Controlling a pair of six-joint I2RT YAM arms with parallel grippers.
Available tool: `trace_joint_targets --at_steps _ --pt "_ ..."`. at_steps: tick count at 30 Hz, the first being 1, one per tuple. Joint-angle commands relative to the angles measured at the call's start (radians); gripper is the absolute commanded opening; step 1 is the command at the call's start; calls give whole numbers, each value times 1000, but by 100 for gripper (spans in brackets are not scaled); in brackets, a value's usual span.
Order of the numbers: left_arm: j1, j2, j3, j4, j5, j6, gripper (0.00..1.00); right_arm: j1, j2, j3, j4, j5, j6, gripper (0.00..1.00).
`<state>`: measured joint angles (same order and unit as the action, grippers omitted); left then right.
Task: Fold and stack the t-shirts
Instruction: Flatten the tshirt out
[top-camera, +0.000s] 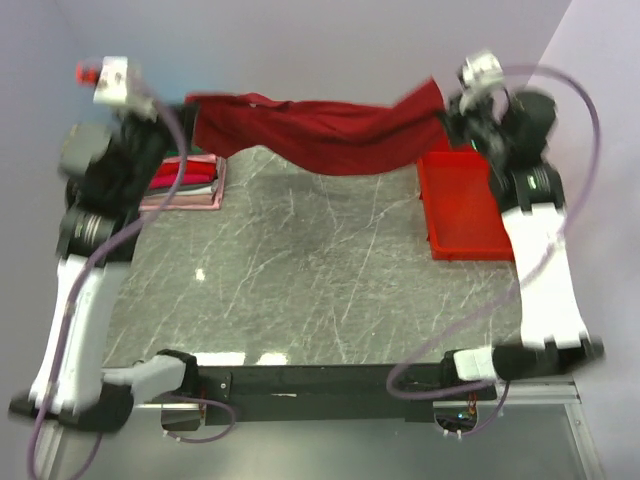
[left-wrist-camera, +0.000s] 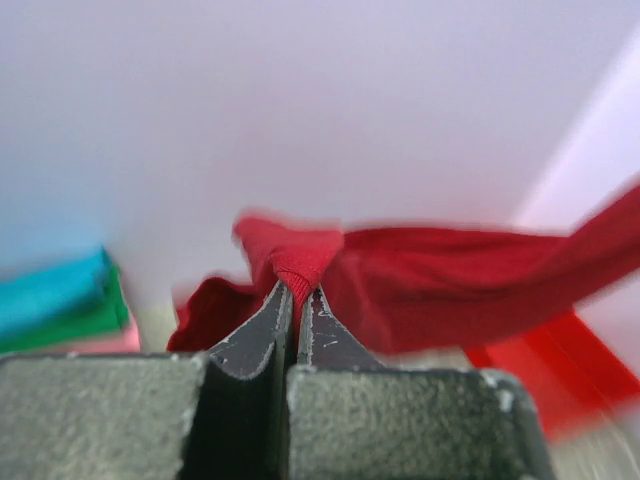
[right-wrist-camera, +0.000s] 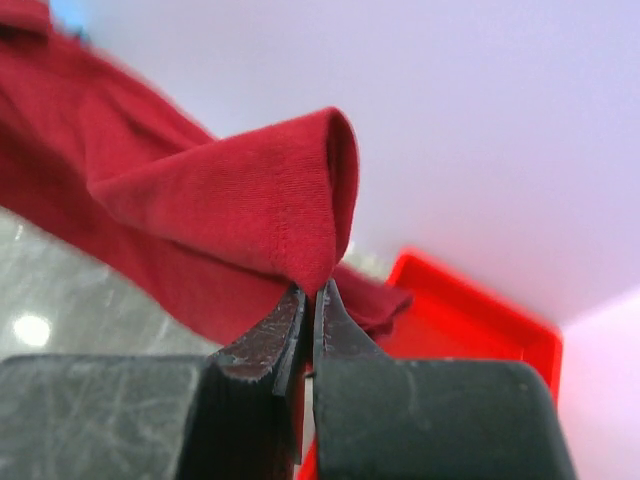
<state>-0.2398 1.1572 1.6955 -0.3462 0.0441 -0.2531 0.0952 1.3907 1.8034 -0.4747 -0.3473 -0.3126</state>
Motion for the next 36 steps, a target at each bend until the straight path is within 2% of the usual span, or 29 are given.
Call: trace_joint_targets --at_steps 1,2,3,5,6,8,9,10,11,13,15,16,19,21,23,25,26,30,36 --pt "0 -262 -240 12 173 -30 0 -31 -256 -392 148 -105 -55 0" --pt "0 -319 -328 19 207 -55 0 -31 -365 -497 169 -111 -128 0" --pt "0 -371 -493 10 241 -111 0 -32 -416 -676 168 -107 -169 0" --pt "0 -497 -639 -19 337 -173 1 -32 -528 -821 130 -94 -265 0" --pt "0 -533 -774 -28 379 -245 0 -32 -551 -916 98 -85 -301 15" --pt "0 -603 -888 -59 484 -373 0 -32 -588 -978 -17 -79 -396 35" --pt "0 -619 -983 -65 525 -411 0 -35 -598 -1016 -50 -70 -417 66" --pt "0 -643 -1020 -88 554 -445 0 -35 -608 -1029 -77 -73 -433 77" --pt "0 -655 -1086 -100 583 -507 0 -35 -627 -1036 -122 -84 -454 83" --pt "0 -688 -1120 -141 616 -540 1 -35 -634 -1033 -140 -128 -454 84" --pt "0 -703 -1129 -229 591 -542 0 -35 -602 -995 -171 -179 -441 86" --pt "0 -708 -1126 -262 580 -537 1 -35 -578 -981 -179 -252 -434 86" --pt "0 -688 -1122 -355 545 -506 0 -5 -388 -877 -269 -367 -460 86" --pt "0 -670 -1131 -394 518 -497 0 55 -190 -770 -358 -369 -496 82" --pt "0 -660 -1157 -402 511 -503 0 107 -26 -708 -404 -358 -517 82" --pt "0 -662 -1175 -410 507 -511 0 145 52 -645 -407 -329 -525 82" --pt "0 -665 -1183 -413 502 -512 0 165 103 -638 -375 -268 -523 82" --pt "0 -705 -1169 -430 468 -509 0 265 215 -601 -277 -103 -531 81" --pt "0 -711 -1163 -438 453 -500 0 334 398 -512 -298 -30 -536 71"
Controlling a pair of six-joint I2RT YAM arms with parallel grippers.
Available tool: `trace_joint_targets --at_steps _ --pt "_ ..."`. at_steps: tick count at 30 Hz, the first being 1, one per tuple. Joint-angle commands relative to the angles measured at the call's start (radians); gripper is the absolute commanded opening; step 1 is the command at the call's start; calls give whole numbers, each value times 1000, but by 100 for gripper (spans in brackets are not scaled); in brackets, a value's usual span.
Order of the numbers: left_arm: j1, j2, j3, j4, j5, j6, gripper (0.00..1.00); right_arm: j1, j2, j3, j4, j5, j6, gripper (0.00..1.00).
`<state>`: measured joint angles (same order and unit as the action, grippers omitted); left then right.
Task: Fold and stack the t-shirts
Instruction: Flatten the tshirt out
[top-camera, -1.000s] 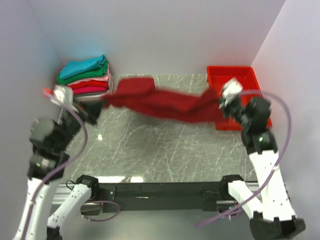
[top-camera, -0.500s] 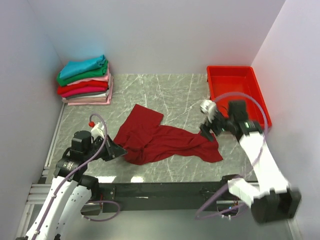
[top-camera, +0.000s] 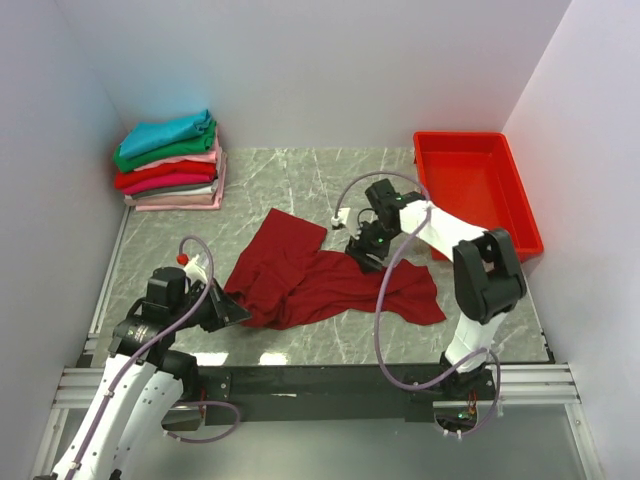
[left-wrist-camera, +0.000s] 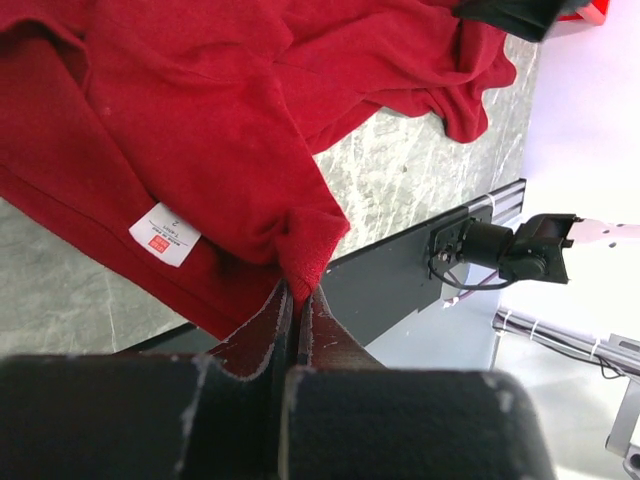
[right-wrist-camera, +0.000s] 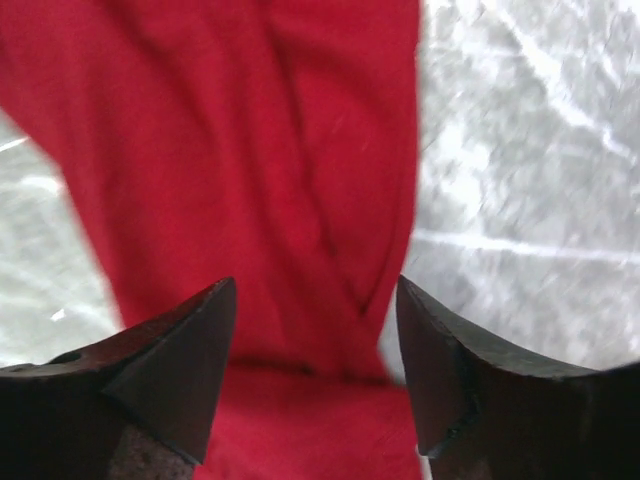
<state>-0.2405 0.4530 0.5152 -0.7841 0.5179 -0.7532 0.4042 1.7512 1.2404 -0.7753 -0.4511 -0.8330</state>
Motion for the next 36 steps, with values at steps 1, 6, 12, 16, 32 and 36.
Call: trace_joint_targets --at_steps 1,6,12,16,32,36 --pt "1 -7 19 -1 -22 3 0 42 45 51 7 84 -14 70" --pt "1 -2 22 6 -25 14 0 82 83 31 45 123 11 66" --pt "1 4 36 6 -44 31 0 104 129 57 61 163 48 43" --pt "1 -2 66 3 -91 32 0 101 59 106 7 172 60 2" --pt "4 460 684 253 -323 176 0 85 16 631 -403 106 74 45" --pt "4 389 580 244 -283 167 0 85 -64 253 -161 62 84 54"
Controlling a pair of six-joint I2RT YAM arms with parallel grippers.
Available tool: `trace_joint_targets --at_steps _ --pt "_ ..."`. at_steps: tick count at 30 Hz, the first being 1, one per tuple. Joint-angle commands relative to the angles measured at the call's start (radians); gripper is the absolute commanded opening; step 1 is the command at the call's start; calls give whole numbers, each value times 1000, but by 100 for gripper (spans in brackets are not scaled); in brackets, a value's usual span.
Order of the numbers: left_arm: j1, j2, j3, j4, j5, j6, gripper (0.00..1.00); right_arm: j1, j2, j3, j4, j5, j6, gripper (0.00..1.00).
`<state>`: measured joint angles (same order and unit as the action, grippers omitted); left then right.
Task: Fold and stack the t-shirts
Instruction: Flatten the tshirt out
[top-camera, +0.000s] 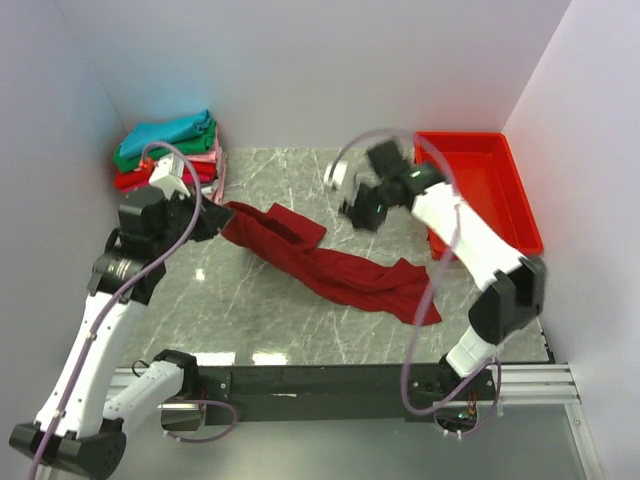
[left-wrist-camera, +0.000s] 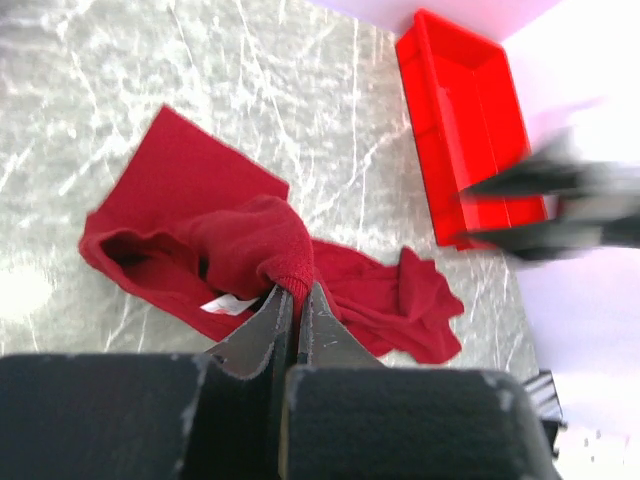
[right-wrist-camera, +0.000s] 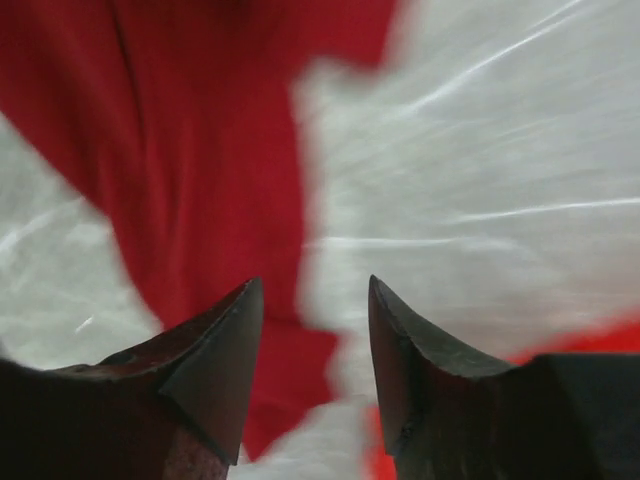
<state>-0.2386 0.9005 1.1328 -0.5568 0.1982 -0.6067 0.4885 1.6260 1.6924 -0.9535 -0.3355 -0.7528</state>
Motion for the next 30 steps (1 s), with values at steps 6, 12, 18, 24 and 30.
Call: trace_joint_targets --at_steps 6,12,18,24,30 --pt "4 -196 -266 -60 115 -5 0 2 106 -361 124 -65 -14 54" --pt "4 -322 -448 -147 184 -59 0 1 172 -404 162 -68 -14 54" --pt "4 -359 -519 -120 208 -88 0 7 253 -384 180 -74 -3 52" --pt "4 -336 -498 -112 196 -85 0 24 290 -372 163 -66 0 40" --pt "4 -345 -458 -109 138 -87 0 19 181 -337 128 1 13 0"
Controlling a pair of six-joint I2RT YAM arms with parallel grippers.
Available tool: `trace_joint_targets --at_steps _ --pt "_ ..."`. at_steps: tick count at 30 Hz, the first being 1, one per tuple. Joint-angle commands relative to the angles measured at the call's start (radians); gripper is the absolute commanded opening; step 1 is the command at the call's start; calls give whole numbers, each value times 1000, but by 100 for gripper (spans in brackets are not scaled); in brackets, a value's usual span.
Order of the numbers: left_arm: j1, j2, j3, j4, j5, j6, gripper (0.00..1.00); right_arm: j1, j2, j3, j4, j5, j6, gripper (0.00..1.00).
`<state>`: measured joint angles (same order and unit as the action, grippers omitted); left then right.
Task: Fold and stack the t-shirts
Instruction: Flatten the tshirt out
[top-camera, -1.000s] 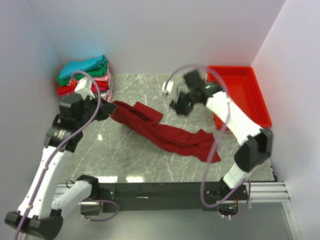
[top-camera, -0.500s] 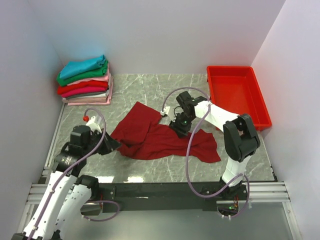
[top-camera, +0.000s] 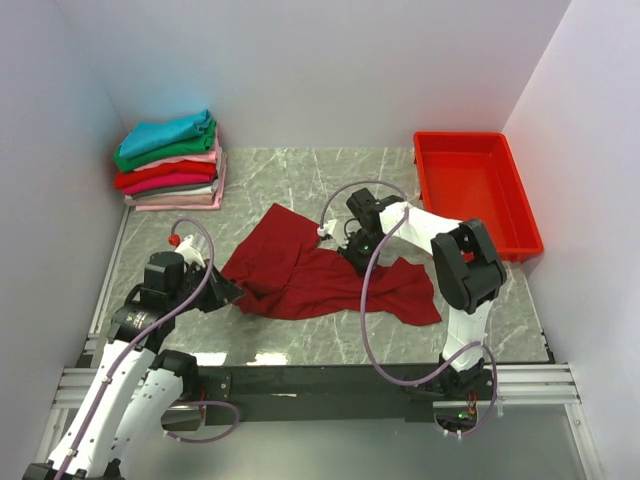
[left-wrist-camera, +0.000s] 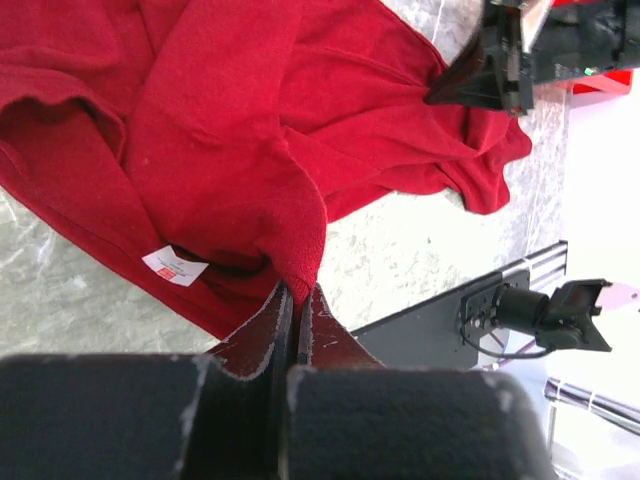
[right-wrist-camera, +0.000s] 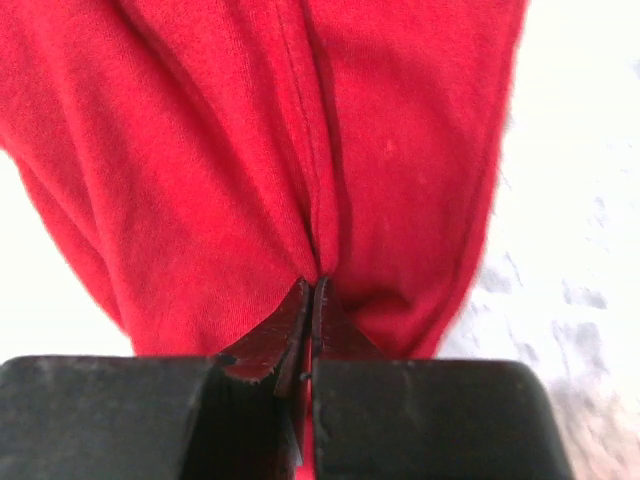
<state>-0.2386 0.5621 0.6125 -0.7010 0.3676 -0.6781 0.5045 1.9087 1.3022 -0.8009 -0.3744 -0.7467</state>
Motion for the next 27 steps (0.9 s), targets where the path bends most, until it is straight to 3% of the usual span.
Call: trace_joint_targets --at_steps 1,7,11,14,15,17,19,22,24,26,27 --pt "4 -2 81 35 -50 -12 0 0 -123 102 -52 51 9 0" --pt "4 129 294 87 -208 38 0 -34 -223 420 -184 126 29 0" --pt "5 260 464 181 -278 81 0 -46 -220 607 -175 204 62 0" --pt "18 420 717 232 -343 147 0 -57 -192 793 -94 348 124 0" --pt "21 459 875 241 -355 173 0 -63 -183 854 -81 362 138 0" --pt "30 539 1034 245 -360 187 0 -84 -187 1047 -72 364 165 0" --pt "30 561 1212 248 -346 201 0 -89 -267 1001 27 365 167 0" --pt "30 497 1221 252 -328 215 0 -133 -480 828 97 202 168 0" --pt "30 366 1049 245 -312 201 0 -156 -674 684 111 58 105 0" --pt "30 206 872 226 -221 178 0 -167 -878 402 120 -32 -4 0" --pt "30 153 693 213 -173 146 0 -166 -911 328 86 -99 -43 0"
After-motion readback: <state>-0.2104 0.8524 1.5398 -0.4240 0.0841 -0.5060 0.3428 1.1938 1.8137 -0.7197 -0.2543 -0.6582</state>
